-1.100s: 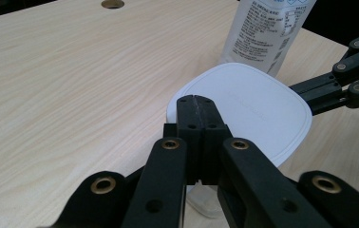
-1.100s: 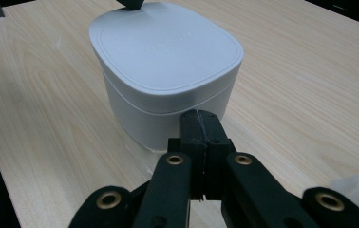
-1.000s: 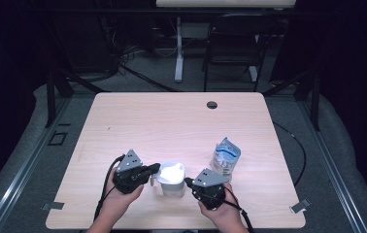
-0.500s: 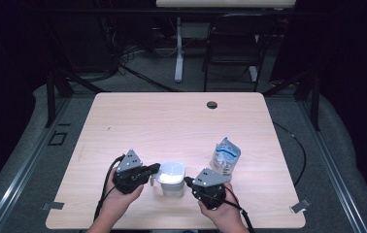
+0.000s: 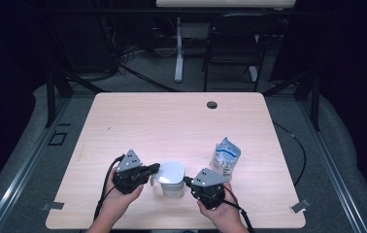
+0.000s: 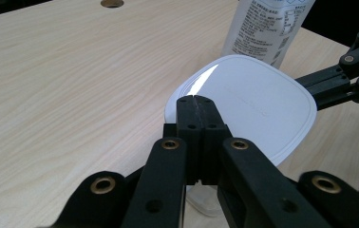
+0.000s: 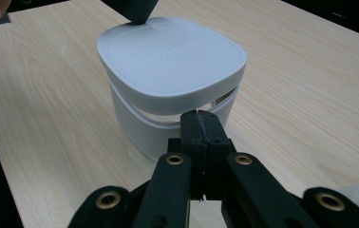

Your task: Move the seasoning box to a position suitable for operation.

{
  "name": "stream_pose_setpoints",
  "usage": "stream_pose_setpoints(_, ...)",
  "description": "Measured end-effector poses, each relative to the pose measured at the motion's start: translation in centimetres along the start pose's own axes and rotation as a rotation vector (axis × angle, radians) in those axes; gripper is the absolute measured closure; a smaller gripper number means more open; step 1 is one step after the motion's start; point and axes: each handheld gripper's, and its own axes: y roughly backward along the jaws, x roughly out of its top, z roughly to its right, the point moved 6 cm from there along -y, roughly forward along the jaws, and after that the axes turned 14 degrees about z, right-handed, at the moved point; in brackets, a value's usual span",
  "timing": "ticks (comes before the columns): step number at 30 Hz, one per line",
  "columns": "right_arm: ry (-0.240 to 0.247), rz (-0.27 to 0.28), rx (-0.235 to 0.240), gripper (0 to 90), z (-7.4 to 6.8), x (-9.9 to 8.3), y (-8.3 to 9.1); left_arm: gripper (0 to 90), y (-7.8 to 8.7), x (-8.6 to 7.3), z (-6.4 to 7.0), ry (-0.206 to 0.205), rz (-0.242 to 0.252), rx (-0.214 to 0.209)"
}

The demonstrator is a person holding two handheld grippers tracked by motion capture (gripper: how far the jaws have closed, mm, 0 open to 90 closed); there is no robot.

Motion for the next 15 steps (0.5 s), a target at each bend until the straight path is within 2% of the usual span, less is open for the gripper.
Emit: stream_pose_setpoints(15,0.007,0.004,0.001,90.0,-0.06,0.46,0.06,90.0,0.07,-0.02,-0.07,0.000,-0.001,0.003)
